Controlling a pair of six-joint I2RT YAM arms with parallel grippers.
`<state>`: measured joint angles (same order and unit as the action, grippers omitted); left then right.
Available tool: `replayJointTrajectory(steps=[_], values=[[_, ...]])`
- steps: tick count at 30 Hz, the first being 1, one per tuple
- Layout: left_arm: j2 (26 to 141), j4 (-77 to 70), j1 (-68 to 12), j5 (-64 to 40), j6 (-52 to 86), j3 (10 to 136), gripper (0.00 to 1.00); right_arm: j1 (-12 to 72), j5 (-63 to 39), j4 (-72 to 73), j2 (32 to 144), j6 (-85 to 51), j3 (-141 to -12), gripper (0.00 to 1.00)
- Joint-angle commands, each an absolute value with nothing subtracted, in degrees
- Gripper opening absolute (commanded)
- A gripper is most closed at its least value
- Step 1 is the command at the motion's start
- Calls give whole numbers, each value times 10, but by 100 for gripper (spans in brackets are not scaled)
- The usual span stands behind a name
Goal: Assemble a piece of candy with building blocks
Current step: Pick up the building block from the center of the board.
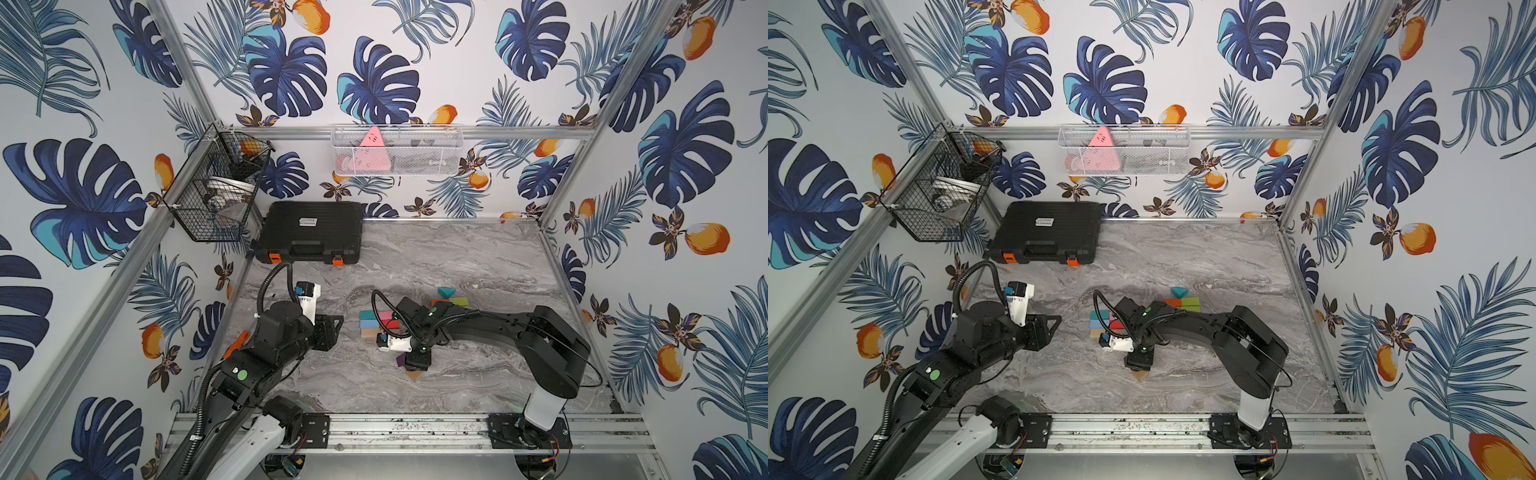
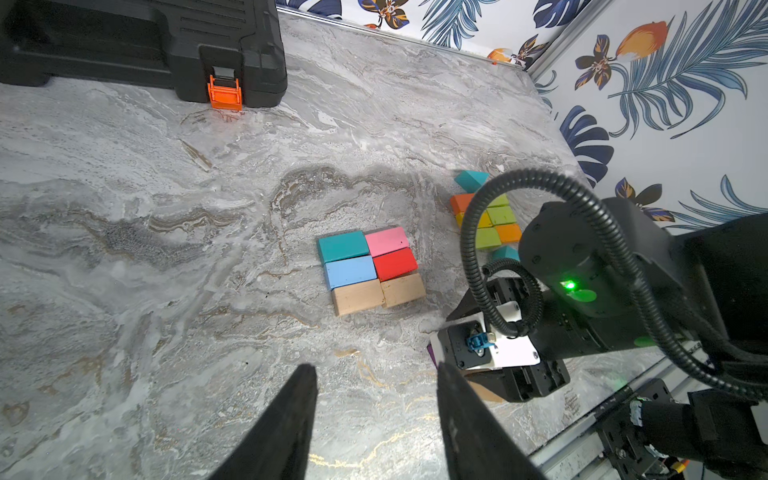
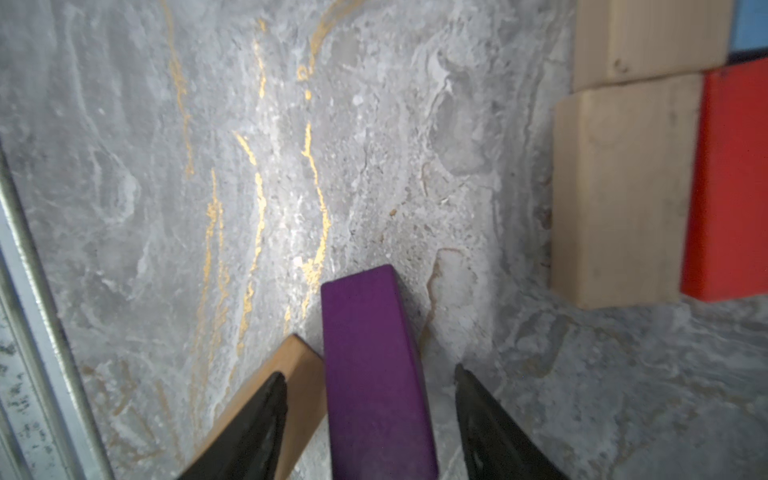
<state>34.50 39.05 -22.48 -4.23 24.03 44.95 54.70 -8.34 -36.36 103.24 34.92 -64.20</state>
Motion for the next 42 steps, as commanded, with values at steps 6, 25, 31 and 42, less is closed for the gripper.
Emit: replayJointTrajectory(steps=[6, 25, 31, 42], values=[[344, 377, -225, -48, 232, 449, 52, 558, -87, -374, 1042, 350, -645, 64], [346, 375, -225, -46, 231, 448, 52, 559, -79, -406, 1027, 339, -672, 42], [346, 375, -225, -47, 231, 449, 52, 562, -67, -403, 1029, 339, -670, 45], [346, 375, -225, -47, 231, 448, 52, 564, -67, -394, 1033, 335, -669, 44]])
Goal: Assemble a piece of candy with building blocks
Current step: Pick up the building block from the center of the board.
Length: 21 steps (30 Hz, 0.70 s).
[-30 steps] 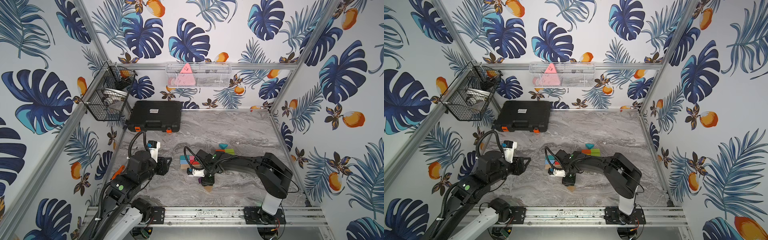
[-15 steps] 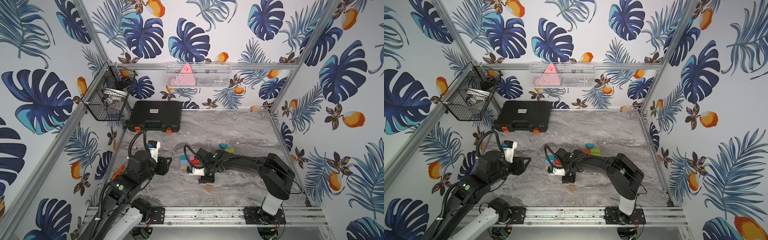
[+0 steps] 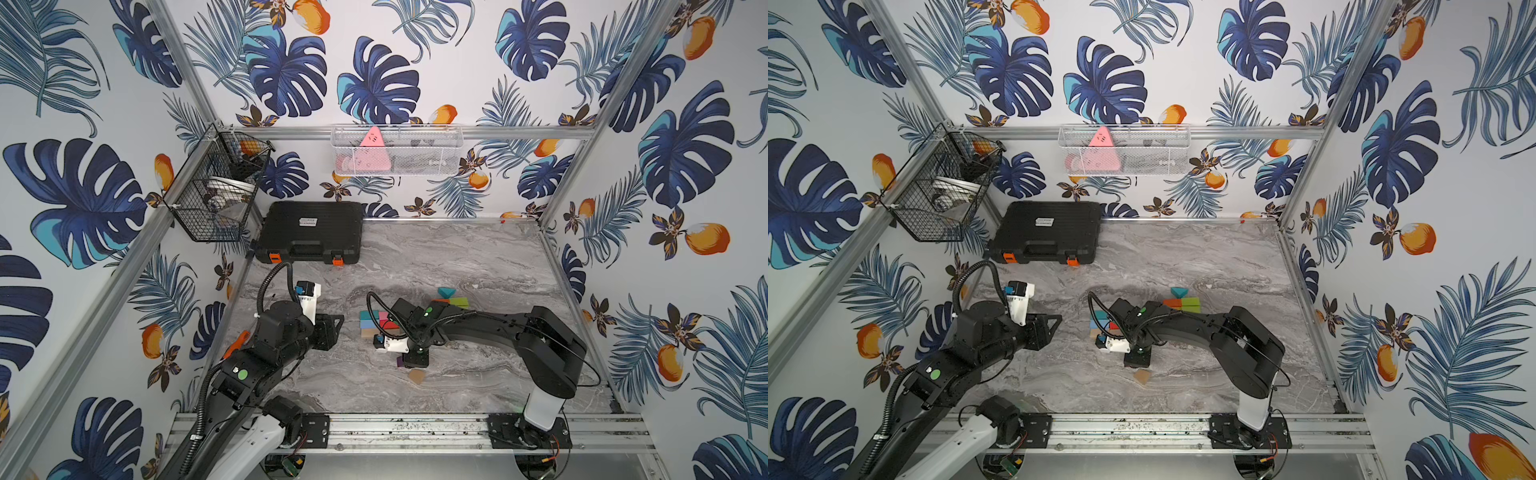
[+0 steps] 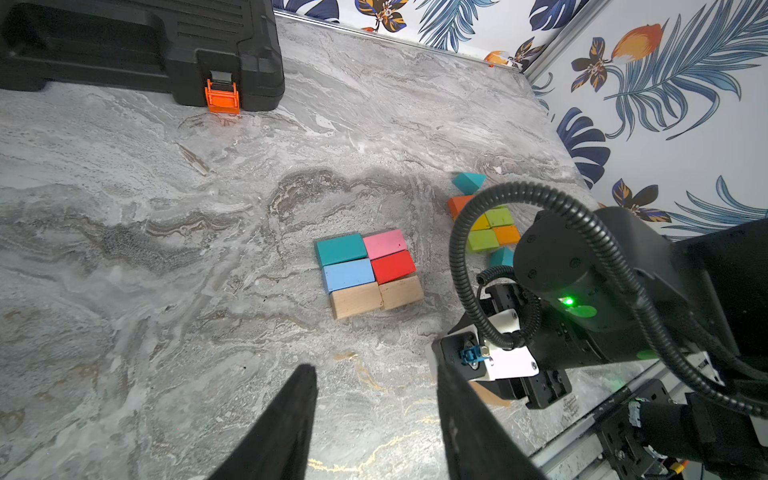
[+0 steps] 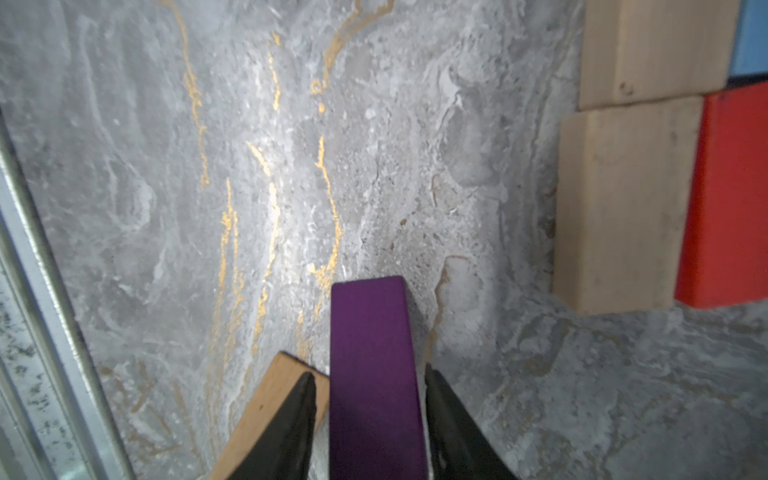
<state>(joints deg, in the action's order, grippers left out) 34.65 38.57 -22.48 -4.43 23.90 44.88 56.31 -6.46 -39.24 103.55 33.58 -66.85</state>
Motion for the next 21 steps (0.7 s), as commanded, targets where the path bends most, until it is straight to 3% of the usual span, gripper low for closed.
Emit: replayJointTrajectory(steps=[1, 9, 14, 21], values=[[346, 374, -225, -47, 231, 447, 52, 564, -70, -395, 1033, 336, -669, 44], [341, 375, -224, -46, 232, 447, 52, 563, -97, -398, 1022, 329, -673, 28], [337, 375, -225, -47, 232, 447, 52, 546, -144, -388, 983, 301, -672, 27], [333, 374, -224, -47, 233, 446, 52, 455, -281, -311, 949, 202, -705, 28]])
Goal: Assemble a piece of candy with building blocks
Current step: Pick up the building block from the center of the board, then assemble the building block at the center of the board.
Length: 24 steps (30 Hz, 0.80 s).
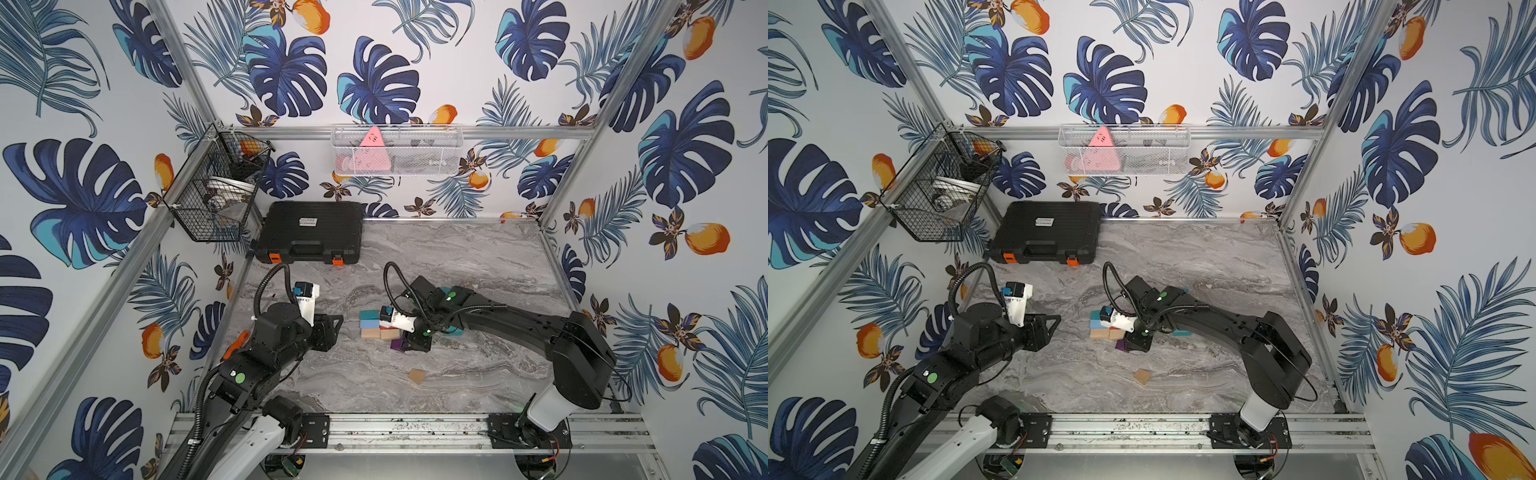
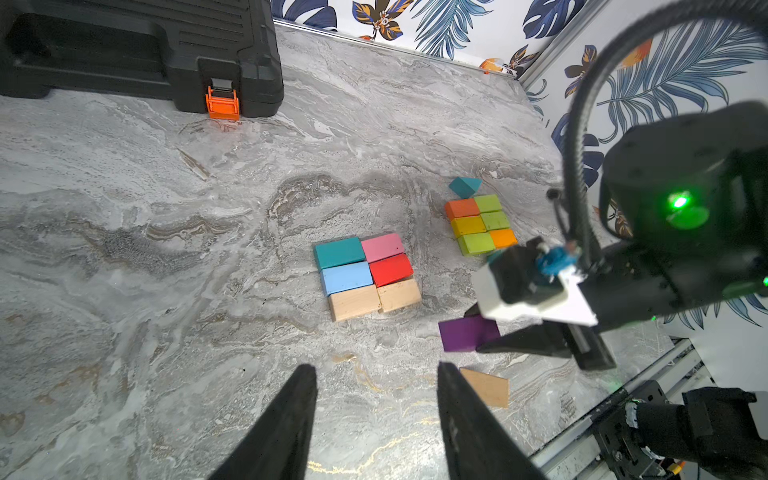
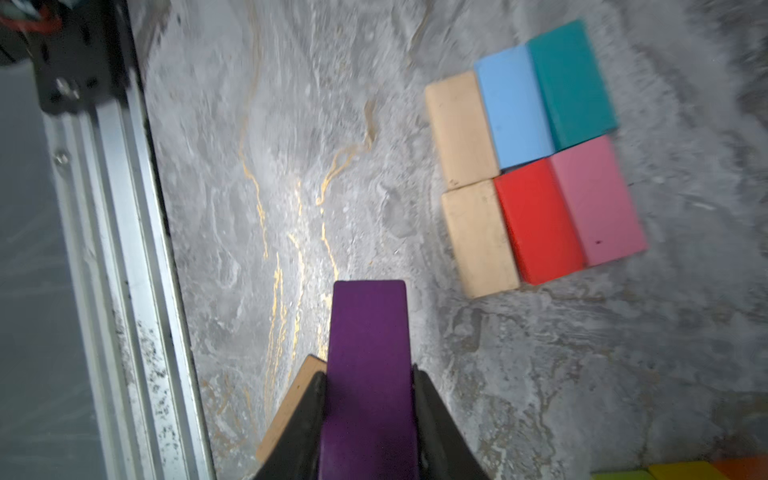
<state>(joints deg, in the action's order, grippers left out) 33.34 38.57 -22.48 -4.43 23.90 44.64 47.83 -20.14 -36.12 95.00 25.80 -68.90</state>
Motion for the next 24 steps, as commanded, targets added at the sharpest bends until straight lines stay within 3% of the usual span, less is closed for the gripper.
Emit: replayJointTrajectory(steps=[1, 13, 24], values=[[334, 374, -224, -47, 232, 447, 52, 443, -300, -299, 956, 190, -712, 28], [335, 375, -224, -42, 232, 447, 52, 338, -432, -252, 1194, 51, -889, 27], [344, 374, -224, -45, 232, 447, 52, 310, -498, -236, 1315, 0, -967, 28]])
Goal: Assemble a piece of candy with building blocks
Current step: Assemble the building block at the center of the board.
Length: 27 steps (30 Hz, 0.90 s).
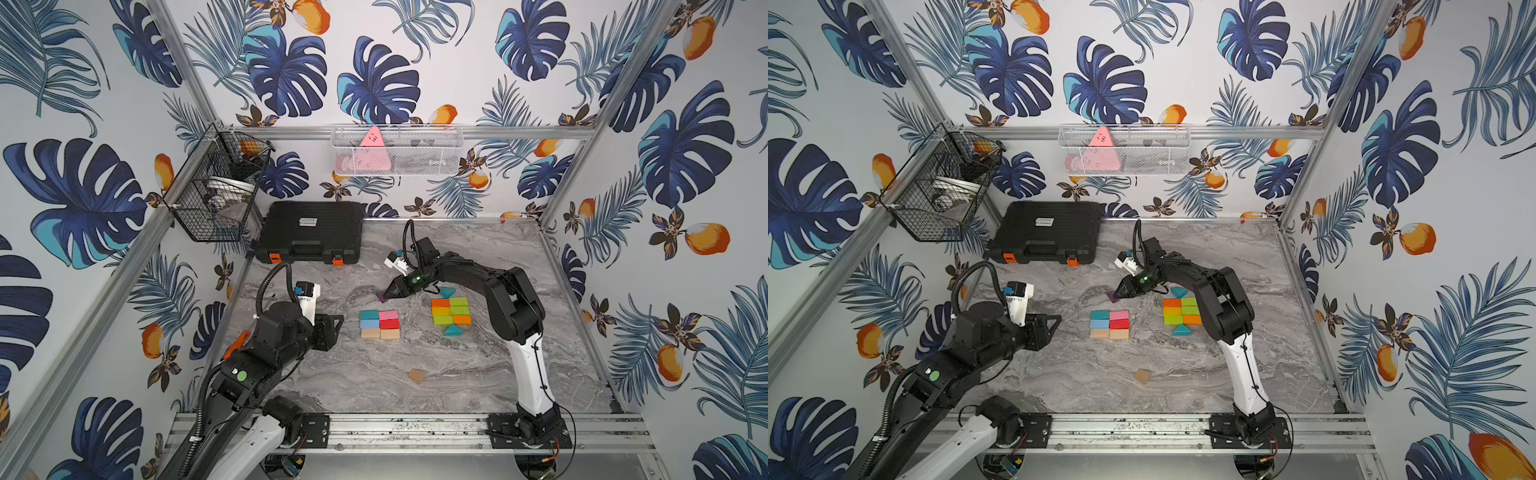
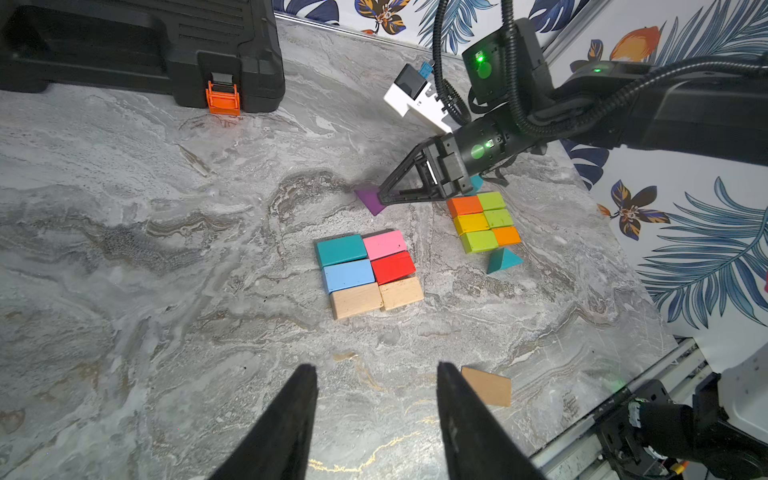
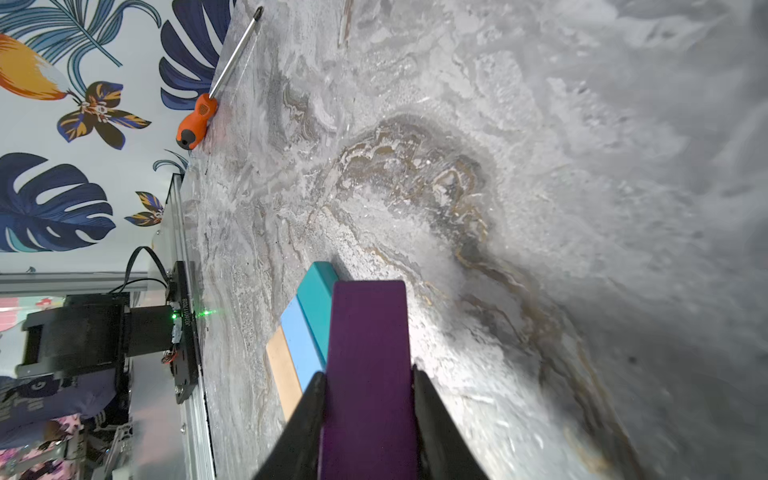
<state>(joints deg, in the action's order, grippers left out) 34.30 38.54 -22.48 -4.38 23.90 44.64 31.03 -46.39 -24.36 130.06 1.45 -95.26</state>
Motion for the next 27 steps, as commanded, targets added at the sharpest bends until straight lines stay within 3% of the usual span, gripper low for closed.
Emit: replayJointTrajectory(steps=[1, 27], values=[[344, 374, -224, -45, 231, 447, 52, 310, -503, -241, 1323, 2, -974, 28], [347, 370, -224, -50, 232, 445, 52, 308, -532, -248, 1379, -19, -992, 33]])
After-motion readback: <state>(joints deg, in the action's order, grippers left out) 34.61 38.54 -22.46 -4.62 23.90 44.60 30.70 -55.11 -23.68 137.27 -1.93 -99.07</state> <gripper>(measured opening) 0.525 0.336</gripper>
